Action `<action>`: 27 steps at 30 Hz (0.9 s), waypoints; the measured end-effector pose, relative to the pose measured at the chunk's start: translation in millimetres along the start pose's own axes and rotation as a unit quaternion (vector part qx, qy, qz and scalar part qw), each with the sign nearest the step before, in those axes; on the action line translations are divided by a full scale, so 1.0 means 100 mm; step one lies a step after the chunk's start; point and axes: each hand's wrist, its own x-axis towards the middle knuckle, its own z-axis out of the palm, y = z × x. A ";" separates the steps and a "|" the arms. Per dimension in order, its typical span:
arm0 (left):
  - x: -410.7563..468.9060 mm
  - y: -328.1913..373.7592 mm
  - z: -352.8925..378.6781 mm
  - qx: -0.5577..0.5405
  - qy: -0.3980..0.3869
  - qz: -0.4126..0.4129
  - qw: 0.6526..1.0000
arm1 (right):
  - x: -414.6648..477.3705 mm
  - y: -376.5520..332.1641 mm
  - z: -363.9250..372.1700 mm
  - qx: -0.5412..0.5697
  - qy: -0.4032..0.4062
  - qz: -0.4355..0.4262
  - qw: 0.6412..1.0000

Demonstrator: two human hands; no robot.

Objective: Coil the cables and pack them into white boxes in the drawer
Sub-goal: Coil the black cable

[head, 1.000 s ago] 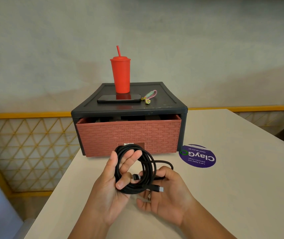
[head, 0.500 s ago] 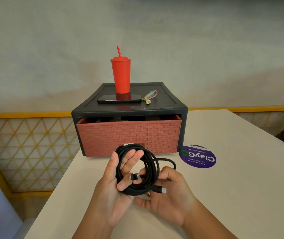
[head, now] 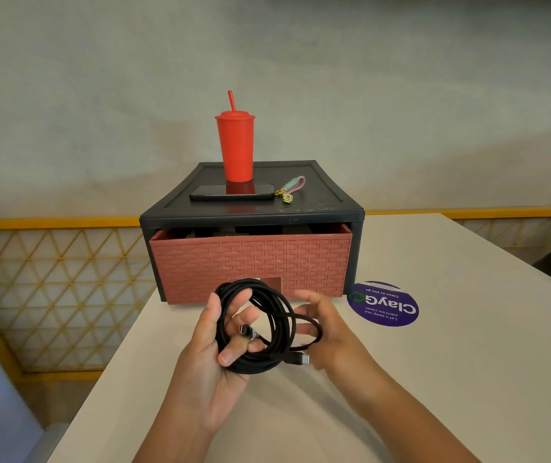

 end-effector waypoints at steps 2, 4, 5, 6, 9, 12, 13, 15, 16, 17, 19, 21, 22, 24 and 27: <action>-0.01 0.01 0.02 0.006 0.031 0.008 0.999 | 0.00 -0.02 -0.03 0.043 -0.018 -0.015 0.999; -0.01 0.00 0.04 0.018 0.051 0.010 0.998 | -0.02 -0.05 -0.02 0.082 -0.029 -0.033 0.996; -0.01 0.00 0.05 0.026 0.053 0.010 0.998 | -0.05 -0.07 -0.02 0.088 -0.023 -0.054 0.994; -0.01 -0.01 0.06 0.037 0.055 0.008 0.998 | -0.07 -0.09 -0.01 0.080 -0.009 -0.082 0.993; -0.02 -0.03 0.07 0.077 0.069 0.007 0.995 | -0.15 -0.21 0.04 0.013 0.009 -0.146 0.989; -0.03 -0.06 0.08 0.084 0.072 0.007 0.994 | -0.18 -0.23 0.15 -0.077 -0.002 -0.154 0.985; -0.03 -0.06 0.08 0.091 0.073 0.008 0.993 | -0.17 -0.22 0.17 -0.103 -0.001 -0.150 0.983; -0.04 -0.07 0.08 0.107 0.074 0.007 0.991 | -0.16 -0.21 0.18 -0.130 -0.015 -0.134 0.982; -0.04 -0.08 0.08 0.118 0.074 0.006 0.990 | -0.15 -0.20 0.17 -0.138 -0.022 -0.123 0.982; -0.05 -0.08 0.08 0.134 0.073 0.004 0.988 | -0.15 -0.19 0.17 -0.146 -0.027 -0.115 0.982; -0.06 -0.10 0.09 0.172 0.072 0.000 0.983 | -0.15 -0.17 0.18 -0.171 -0.029 -0.101 0.980; -0.07 -0.11 0.10 0.204 0.074 -0.004 0.976 | -0.15 -0.14 0.20 -0.177 -0.027 -0.094 0.979; -0.07 -0.11 0.10 0.212 0.074 -0.005 0.974 | -0.14 -0.14 0.19 -0.176 -0.024 -0.092 0.980; -0.07 -0.11 0.09 0.213 0.075 -0.007 0.974 | -0.13 -0.14 0.17 -0.182 -0.012 -0.089 0.979; -0.06 -0.12 0.07 0.204 0.072 -0.008 0.976 | -0.13 -0.13 0.17 -0.228 0.016 -0.108 0.968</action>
